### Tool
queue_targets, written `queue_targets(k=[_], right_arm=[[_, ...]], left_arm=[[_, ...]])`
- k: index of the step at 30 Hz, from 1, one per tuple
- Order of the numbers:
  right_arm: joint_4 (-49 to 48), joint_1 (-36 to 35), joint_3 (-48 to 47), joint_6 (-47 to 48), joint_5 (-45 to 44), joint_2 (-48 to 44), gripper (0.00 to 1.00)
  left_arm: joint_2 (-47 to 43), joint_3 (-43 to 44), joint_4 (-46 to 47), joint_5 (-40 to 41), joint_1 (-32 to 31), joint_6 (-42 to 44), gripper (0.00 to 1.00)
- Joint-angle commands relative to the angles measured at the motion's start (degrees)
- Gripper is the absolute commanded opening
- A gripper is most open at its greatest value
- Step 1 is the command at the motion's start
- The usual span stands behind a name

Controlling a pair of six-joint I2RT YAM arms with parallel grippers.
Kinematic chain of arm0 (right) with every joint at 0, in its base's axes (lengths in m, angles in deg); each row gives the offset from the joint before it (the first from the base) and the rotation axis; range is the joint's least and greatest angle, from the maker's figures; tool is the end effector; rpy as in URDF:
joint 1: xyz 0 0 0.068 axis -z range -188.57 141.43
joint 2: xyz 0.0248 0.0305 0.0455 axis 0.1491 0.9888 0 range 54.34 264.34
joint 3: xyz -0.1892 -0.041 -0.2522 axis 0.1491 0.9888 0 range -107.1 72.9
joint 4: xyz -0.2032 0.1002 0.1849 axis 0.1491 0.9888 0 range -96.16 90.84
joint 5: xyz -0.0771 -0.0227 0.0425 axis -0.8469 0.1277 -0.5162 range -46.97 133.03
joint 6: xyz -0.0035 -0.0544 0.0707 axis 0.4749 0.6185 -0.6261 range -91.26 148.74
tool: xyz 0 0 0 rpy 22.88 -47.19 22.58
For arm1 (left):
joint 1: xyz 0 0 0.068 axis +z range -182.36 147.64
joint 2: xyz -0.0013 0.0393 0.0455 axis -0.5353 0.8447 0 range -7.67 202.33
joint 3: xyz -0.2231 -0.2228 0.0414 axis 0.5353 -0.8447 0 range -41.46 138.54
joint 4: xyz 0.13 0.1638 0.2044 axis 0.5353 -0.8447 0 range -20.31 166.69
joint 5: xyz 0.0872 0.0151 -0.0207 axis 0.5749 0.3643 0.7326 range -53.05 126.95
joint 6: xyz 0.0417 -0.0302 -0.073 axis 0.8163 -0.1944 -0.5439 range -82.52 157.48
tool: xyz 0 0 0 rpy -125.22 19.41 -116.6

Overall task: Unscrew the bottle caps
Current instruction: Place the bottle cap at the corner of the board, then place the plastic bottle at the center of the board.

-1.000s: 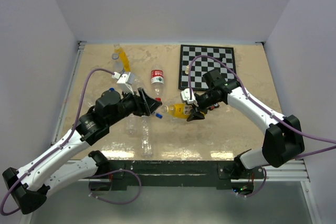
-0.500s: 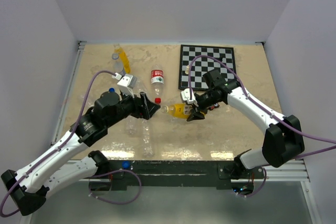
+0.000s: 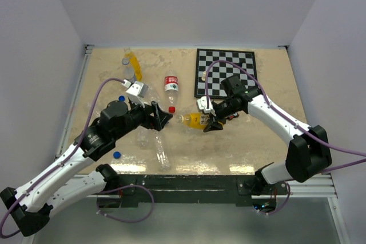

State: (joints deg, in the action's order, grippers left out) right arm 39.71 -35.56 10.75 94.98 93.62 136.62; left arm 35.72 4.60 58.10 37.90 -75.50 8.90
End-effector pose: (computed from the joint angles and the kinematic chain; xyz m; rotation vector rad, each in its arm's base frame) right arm 0.2488 0.1956 0.2680 -1.8518 1.4290 0.8698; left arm 0.1590 -0.1472 0.3575 0.2333 1.9229 -0.8434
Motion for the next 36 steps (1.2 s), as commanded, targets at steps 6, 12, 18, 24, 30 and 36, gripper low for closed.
queue_targets(k=[6, 12, 18, 24, 30, 36], right_arm=[[-0.69, 0.0, -1.57, 0.82, 3.11, -0.45, 0.0], [-0.43, 0.0, -1.66, 0.91, 4.95, -0.1, 0.0], [0.63, 0.0, -2.27, 0.91, 7.77, 1.39, 0.0], [-1.21, 0.0, -2.19, -3.21, 11.28, 2.53, 0.0], [-2.71, 0.0, -1.83, -5.5, 12.52, 3.15, 0.0], [-2.8, 0.0, -1.92, -5.68, 12.6, 2.97, 0.0]], left_arm=[[-1.82, 0.87, 1.53, -2.08, 0.24, 4.58, 0.91], [-5.68, -2.55, 7.77, -10.96, 0.16, 9.15, 0.98], [-8.76, -7.56, 14.53, -14.57, 0.16, 11.44, 0.99], [-9.39, -12.66, 26.3, -16.07, 0.24, 12.14, 0.99], [-5.18, -16.0, 36.86, -18.61, 0.07, 11.35, 0.99], [-0.95, -16.27, 41.17, -20.02, 0.16, 10.47, 0.98]])
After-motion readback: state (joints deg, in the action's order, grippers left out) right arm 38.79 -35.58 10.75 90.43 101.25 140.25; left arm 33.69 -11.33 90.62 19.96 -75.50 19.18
